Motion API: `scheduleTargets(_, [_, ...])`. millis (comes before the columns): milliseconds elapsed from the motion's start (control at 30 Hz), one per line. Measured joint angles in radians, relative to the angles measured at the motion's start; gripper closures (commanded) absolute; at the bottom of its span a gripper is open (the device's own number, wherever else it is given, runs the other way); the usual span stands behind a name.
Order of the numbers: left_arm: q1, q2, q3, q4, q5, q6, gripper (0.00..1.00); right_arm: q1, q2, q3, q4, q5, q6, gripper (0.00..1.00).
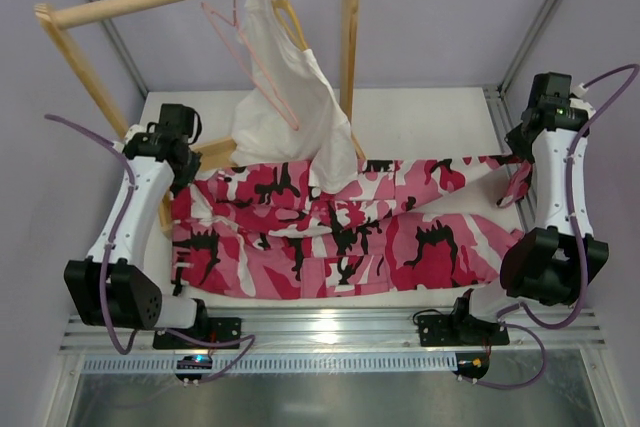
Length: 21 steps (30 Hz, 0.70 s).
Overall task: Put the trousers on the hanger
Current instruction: Fold the trousers
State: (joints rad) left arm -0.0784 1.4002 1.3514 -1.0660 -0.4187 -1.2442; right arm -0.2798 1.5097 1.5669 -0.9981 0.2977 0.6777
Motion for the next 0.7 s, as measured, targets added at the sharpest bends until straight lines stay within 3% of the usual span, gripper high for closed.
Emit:
scheduleTargets(300, [0.002,-0.05,0.0,0.016,-0.065,-0.027,0.99,-0.005,0.036,0.053,-0.018,-0.026,-0.035,0.96])
scheduleTargets(700, [0.008,-0.02,0.011,0.092,-0.111,0.024,1.0,0.019,0.19,0.118,0.172,-0.241,-0.093,0.96])
